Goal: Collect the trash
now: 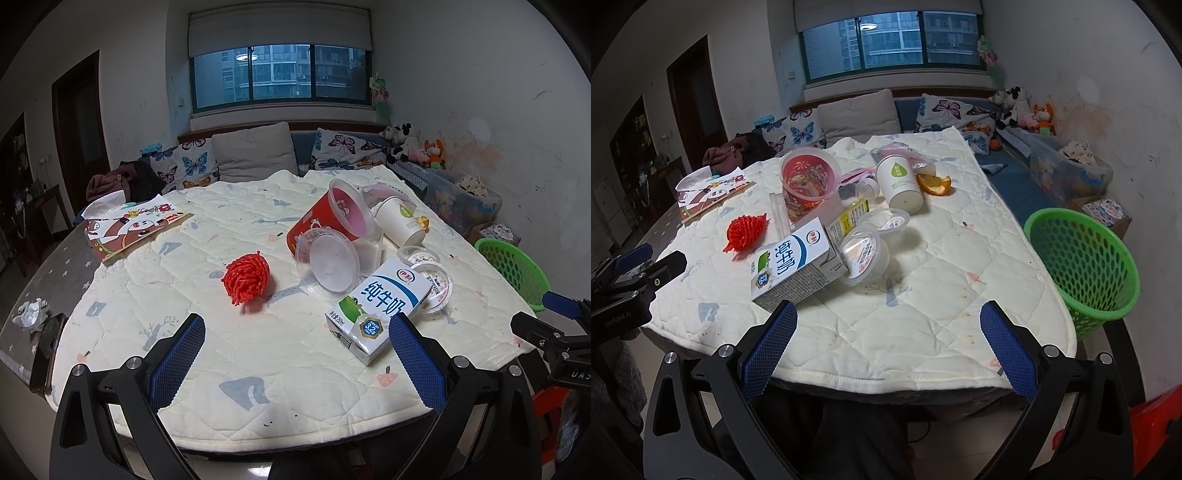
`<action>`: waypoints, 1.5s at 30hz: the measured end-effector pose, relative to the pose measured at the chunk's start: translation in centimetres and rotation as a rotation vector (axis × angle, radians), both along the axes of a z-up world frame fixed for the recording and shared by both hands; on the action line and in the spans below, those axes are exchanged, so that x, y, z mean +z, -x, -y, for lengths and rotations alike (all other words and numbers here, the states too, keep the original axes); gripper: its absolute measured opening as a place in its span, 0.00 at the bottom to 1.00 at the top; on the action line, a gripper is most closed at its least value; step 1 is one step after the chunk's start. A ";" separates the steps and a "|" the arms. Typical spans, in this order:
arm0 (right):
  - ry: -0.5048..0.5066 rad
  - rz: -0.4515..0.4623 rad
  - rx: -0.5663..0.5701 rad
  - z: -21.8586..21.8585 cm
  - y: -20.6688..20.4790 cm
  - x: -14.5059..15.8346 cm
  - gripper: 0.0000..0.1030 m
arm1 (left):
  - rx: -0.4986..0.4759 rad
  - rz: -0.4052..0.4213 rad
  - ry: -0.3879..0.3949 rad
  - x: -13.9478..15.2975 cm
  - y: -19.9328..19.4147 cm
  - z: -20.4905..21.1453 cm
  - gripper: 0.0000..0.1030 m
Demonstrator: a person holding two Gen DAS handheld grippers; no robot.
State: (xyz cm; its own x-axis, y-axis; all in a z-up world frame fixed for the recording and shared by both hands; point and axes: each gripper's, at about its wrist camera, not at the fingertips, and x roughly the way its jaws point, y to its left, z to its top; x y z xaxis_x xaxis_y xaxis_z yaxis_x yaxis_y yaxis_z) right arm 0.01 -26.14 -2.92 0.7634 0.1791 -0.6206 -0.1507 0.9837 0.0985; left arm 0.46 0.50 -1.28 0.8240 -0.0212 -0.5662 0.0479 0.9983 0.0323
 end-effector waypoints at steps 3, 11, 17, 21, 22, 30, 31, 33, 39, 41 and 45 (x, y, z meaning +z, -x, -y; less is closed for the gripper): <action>-0.002 0.000 0.002 0.0 -0.1 0.0 0.96 | -0.001 -0.003 0.002 0.0 -0.2 0.0 0.94; -0.008 -0.007 0.003 0.3 -0.7 -0.1 0.96 | -0.041 -0.020 0.003 0.1 -1.2 0.4 0.94; -0.014 -0.018 0.001 0.7 -1.2 -0.3 0.96 | -0.153 -0.048 0.016 -0.3 -2.3 1.1 0.94; -0.018 -0.025 0.005 0.8 -1.5 -0.4 0.96 | -0.259 -0.078 0.041 -0.7 -3.2 1.6 0.94; -0.017 -0.028 0.006 0.9 -1.7 -0.5 0.96 | -0.281 -0.084 0.049 -0.8 -3.5 1.7 0.94; -0.012 -0.047 -0.003 1.1 -2.6 -0.9 0.96 | -0.470 -0.151 0.074 -2.2 -6.3 3.0 0.93; -0.011 -0.048 -0.005 1.1 -2.8 -0.9 0.96 | -0.496 -0.160 0.081 -2.4 -6.6 3.1 0.93; -0.013 -0.054 -0.008 1.2 -3.1 -1.0 0.96 | -0.522 -0.171 0.083 -2.8 -7.3 3.3 0.93; -0.014 -0.072 -0.014 1.4 -3.9 -1.4 0.96 | -0.609 -0.222 0.120 -3.8 -8.8 3.8 0.89; -0.015 -0.077 -0.015 1.4 -4.2 -1.5 0.96 | -0.627 -0.232 0.114 -4.0 -9.3 3.9 0.84; -0.017 -0.088 -0.016 1.5 -4.6 -1.8 0.96 | -0.654 -0.242 0.098 -4.5 -9.9 4.3 0.84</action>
